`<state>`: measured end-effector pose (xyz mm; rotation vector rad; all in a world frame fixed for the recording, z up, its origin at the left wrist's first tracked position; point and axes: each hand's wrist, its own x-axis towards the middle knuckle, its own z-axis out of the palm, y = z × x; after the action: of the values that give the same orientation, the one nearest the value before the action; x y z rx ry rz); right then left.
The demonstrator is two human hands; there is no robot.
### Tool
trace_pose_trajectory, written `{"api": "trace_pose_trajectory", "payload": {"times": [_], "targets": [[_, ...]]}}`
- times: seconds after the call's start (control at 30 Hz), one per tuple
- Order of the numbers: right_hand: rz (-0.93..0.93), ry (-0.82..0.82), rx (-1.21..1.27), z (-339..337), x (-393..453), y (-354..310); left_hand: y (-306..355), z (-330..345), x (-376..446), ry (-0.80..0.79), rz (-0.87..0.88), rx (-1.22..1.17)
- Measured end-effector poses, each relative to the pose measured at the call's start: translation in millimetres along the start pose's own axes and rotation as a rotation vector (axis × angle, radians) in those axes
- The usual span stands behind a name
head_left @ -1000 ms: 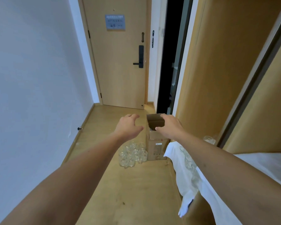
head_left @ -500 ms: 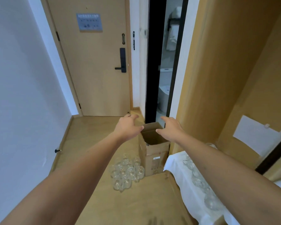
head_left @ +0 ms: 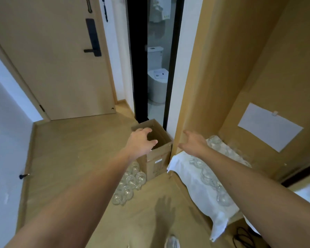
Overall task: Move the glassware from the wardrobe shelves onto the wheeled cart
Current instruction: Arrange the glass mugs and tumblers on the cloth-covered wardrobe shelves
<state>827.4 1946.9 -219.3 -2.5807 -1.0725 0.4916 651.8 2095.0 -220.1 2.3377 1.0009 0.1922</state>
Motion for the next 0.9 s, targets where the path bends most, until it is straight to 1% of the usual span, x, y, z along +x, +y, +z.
{"api": "trace_pose_trajectory", "payload": {"times": [0.2, 0.33, 0.5, 0.67, 0.77, 0.9], "targets": [[0.098, -0.02, 0.066, 16, 55, 42, 10, 41, 63, -0.081, 0.042, 0.068], [0.152, -0.036, 0.115, 31, 105, 79, 29, 75, 118, -0.169, 0.054, 0.105], [0.249, -0.1, 0.153, 43, 154, 129, 57, 120, 181, -0.266, 0.074, 0.141], [0.361, -0.135, 0.195, 49, 177, 173, 79, 154, 231, -0.393, 0.108, 0.174], [0.407, -0.151, 0.222, 54, 184, 191, 87, 173, 252, -0.447, 0.116, 0.182], [0.492, -0.136, 0.218, 66, 183, 209, 92, 198, 270, -0.507, 0.179, 0.179]]}}
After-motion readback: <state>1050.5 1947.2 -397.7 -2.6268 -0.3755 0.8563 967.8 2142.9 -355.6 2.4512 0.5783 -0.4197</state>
